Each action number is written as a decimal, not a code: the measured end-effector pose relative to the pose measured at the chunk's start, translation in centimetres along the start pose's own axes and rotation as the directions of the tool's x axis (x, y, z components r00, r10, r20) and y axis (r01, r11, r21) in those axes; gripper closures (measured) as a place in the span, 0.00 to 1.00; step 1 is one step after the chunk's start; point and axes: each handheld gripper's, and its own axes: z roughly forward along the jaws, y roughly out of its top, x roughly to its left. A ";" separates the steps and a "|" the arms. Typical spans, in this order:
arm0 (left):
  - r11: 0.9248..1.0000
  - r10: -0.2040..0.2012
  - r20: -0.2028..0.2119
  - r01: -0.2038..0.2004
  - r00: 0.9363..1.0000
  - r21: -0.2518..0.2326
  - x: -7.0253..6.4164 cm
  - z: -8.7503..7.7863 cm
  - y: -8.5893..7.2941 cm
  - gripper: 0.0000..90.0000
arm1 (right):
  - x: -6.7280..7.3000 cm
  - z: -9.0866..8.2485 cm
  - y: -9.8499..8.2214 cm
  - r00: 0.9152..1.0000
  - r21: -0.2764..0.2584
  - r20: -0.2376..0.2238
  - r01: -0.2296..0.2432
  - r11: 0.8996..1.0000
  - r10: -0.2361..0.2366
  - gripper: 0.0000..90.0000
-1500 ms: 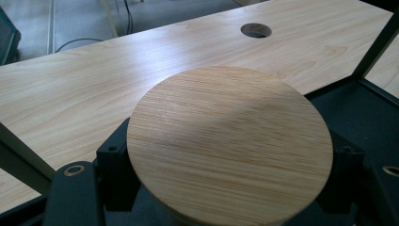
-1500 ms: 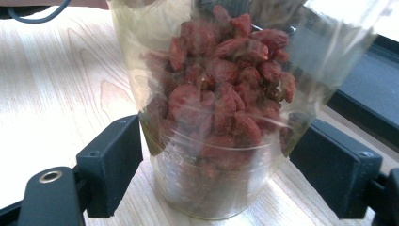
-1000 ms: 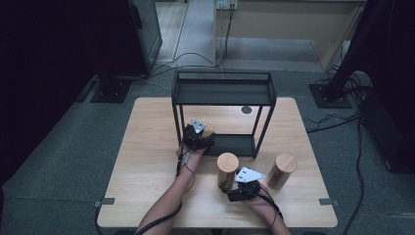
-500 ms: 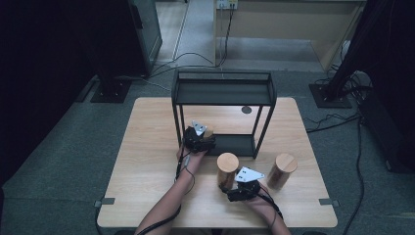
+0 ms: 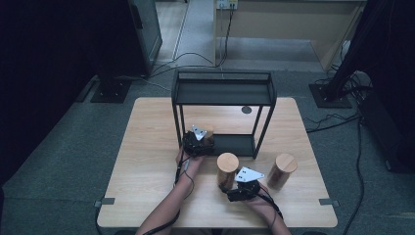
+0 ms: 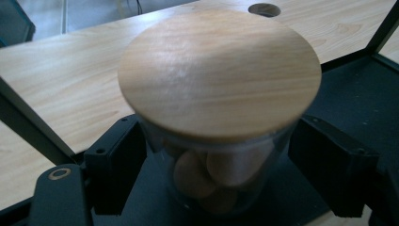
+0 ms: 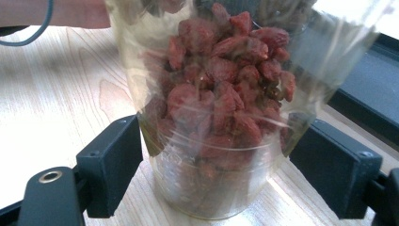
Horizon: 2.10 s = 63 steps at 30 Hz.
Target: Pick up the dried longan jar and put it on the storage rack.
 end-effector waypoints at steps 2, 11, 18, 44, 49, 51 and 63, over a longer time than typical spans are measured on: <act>1.000 0.004 -0.001 -0.004 1.000 -0.001 -0.1 -0.1 -0.2 0.22 | 0.0 0.0 0.0 1.000 0.000 0.000 0.000 1.000 0.000 0.20; 0.999 0.039 0.001 -0.039 0.999 0.000 -0.4 -0.9 -0.8 0.22 | 0.0 0.0 0.0 1.000 0.000 0.002 -0.001 1.000 0.001 0.20; 0.997 0.071 0.007 -0.071 0.997 0.003 -0.6 -1.4 -1.2 0.22 | 0.0 0.1 0.1 1.000 0.003 0.001 -0.001 1.000 0.001 0.20; 0.994 0.111 0.055 -0.112 0.992 0.003 -0.1 -3.2 -3.0 0.22 | 0.1 0.1 0.2 1.000 0.008 0.003 0.008 1.000 -0.008 0.20; 0.994 0.113 0.062 -0.113 0.992 -0.003 0.1 -3.4 -3.2 0.22 | 0.1 0.1 0.2 1.000 0.009 0.004 0.007 1.000 -0.007 0.20; 0.993 0.119 0.066 -0.119 0.991 -0.005 0.3 -3.5 -3.3 0.22 | 0.1 0.1 0.2 1.000 0.009 0.004 0.006 1.000 -0.006 0.20; 0.993 0.114 0.103 -0.114 0.988 -0.011 1.5 -3.5 -4.6 0.22 | 0.1 0.1 0.1 1.000 0.007 0.006 0.008 1.000 -0.008 0.20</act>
